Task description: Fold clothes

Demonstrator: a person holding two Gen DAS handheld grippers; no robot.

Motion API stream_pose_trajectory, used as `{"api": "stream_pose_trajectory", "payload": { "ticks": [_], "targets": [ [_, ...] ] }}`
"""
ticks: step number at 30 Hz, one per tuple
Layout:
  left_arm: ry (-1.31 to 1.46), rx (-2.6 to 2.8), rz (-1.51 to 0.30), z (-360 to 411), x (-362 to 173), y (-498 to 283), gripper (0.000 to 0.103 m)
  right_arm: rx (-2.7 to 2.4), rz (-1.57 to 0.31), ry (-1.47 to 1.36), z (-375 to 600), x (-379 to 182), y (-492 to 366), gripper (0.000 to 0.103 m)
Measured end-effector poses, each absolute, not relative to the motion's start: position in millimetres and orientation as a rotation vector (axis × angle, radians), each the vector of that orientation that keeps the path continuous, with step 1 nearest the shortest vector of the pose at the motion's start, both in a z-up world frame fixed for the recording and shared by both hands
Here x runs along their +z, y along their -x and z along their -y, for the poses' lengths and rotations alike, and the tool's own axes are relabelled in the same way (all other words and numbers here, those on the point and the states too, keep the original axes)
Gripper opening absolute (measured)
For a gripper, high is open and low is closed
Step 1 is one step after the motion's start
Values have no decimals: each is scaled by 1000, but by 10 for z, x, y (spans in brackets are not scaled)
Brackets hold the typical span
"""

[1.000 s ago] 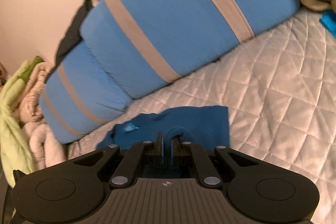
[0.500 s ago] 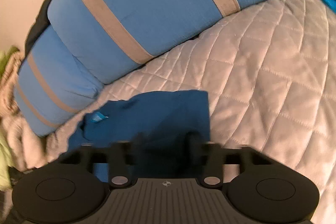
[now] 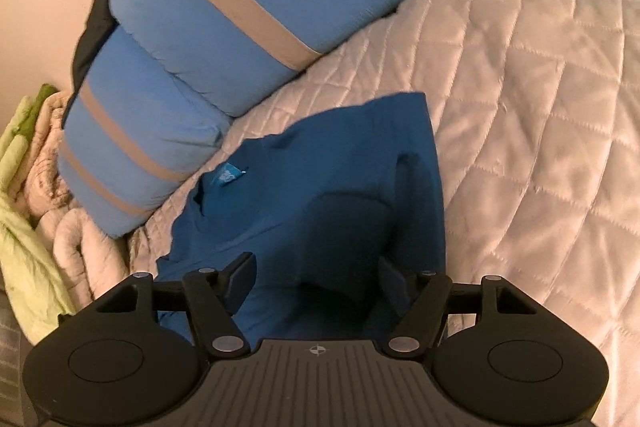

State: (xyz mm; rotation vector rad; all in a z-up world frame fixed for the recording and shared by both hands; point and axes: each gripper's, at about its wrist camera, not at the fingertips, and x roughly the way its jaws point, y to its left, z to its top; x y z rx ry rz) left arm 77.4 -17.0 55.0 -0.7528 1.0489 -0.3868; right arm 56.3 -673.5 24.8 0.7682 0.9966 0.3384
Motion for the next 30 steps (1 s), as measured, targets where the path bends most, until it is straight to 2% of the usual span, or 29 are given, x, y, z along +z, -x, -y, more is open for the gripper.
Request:
{"api": "stream_pose_trajectory", "payload": {
  "ticks": [1, 3, 5, 8, 14, 24, 25, 27, 28, 29, 30],
  "targets": [
    [757, -378, -1053, 167, 562, -782, 14, 331, -1006, -766, 6719, 247, -596, 59],
    [768, -400, -1023, 135, 627, -782, 6, 332, -1015, -759, 6690, 286, -646, 36],
    [804, -430, -974, 70, 726, -790, 5, 347, -991, -762, 6694, 367, -673, 27],
    [845, -447, -896, 2, 857, -846, 5, 382, -921, -798, 6765, 512, -747, 19],
    [897, -429, -798, 49, 913, -1064, 5, 377, -796, -895, 6939, 594, -967, 12],
    [928, -336, -755, 194, 745, -1569, 6, 339, -706, -883, 6891, 487, -1531, 11],
    [946, -305, -761, 186, 697, -1611, 6, 324, -686, -863, 6858, 468, -1598, 11],
    [958, -258, -784, 224, 597, -1692, 15, 263, -644, -815, 6797, 438, -1662, 22],
    [952, -234, -788, 244, 560, -1711, 33, 233, -631, -775, 6758, 433, -1690, 32],
    [938, -209, -772, 256, 552, -1693, 52, 223, -626, -730, 6714, 441, -1705, 55],
    [917, -180, -747, 258, 569, -1651, 60, 211, -628, -670, 6655, 462, -1702, 71]
  ]
}}
